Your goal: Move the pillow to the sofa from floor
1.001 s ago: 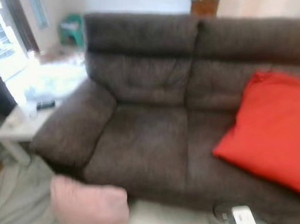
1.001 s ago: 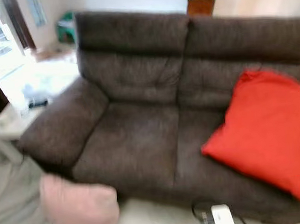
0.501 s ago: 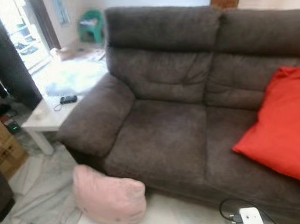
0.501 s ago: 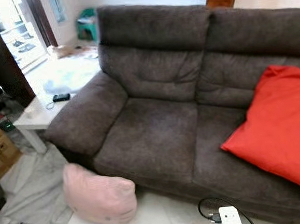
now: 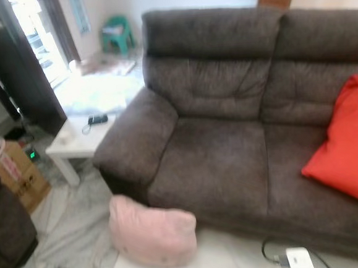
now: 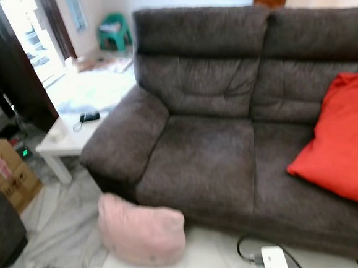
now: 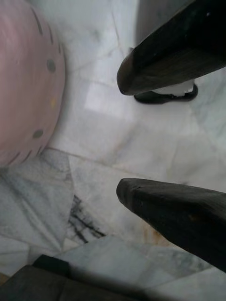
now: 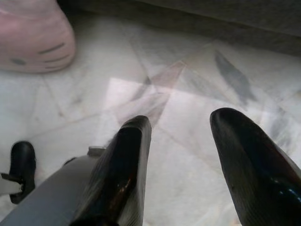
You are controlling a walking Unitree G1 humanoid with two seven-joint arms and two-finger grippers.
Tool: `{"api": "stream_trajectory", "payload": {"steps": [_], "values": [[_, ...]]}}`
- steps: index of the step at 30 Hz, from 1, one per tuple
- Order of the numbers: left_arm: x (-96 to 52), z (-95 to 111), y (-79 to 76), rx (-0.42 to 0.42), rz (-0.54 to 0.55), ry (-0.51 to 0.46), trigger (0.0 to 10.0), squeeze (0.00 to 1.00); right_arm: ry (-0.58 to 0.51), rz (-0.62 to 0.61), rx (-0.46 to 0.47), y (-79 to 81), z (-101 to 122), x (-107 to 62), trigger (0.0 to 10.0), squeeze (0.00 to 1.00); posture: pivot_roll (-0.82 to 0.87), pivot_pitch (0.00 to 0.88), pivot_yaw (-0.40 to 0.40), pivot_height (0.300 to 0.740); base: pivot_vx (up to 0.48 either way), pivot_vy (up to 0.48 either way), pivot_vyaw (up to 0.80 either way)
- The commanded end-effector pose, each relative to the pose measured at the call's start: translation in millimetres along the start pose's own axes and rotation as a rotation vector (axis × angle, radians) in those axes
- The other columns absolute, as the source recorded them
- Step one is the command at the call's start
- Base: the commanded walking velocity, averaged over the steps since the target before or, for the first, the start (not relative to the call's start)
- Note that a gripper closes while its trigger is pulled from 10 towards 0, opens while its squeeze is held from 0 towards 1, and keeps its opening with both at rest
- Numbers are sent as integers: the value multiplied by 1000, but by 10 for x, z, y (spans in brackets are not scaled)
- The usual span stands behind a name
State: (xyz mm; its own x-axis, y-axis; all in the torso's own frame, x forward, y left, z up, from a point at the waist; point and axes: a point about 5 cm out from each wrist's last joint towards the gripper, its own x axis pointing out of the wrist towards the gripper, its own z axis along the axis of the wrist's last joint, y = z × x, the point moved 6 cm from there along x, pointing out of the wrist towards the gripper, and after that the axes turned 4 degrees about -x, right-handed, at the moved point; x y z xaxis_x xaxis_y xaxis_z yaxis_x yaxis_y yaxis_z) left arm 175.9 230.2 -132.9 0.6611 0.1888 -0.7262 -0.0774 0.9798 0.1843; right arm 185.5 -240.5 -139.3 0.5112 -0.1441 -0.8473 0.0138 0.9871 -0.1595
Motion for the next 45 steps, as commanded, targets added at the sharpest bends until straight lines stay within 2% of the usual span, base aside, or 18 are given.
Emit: {"api": "stream_trajectory", "payload": {"steps": [1,12,19,33,39,45], "values": [[14,53,73,7,19,-16,10000,0,-5,12,3,54,32,8,10000,0,40,15,-30,740,0,480,-800],[16,96,53,6,16,-37,10000,0,-7,14,6,73,43,11,10000,0,41,13,-28,740,0,480,-157],[21,130,40,7,14,-50,10000,0,-16,14,18,76,68,13,10000,0,41,15,-26,740,0,480,-510],[23,152,39,5,15,-58,10000,0,-24,20,24,90,87,14,10000,0,48,32,-29,740,0,480,0],[26,145,-25,13,-18,-49,10000,0,-32,26,28,100,111,16,10000,0,50,39,-31,740,0,55,0],[30,160,-3,-4,-17,-56,10000,0,-41,30,30,112,133,18,10000,0,49,45,-32,740,0,0,0]]}}
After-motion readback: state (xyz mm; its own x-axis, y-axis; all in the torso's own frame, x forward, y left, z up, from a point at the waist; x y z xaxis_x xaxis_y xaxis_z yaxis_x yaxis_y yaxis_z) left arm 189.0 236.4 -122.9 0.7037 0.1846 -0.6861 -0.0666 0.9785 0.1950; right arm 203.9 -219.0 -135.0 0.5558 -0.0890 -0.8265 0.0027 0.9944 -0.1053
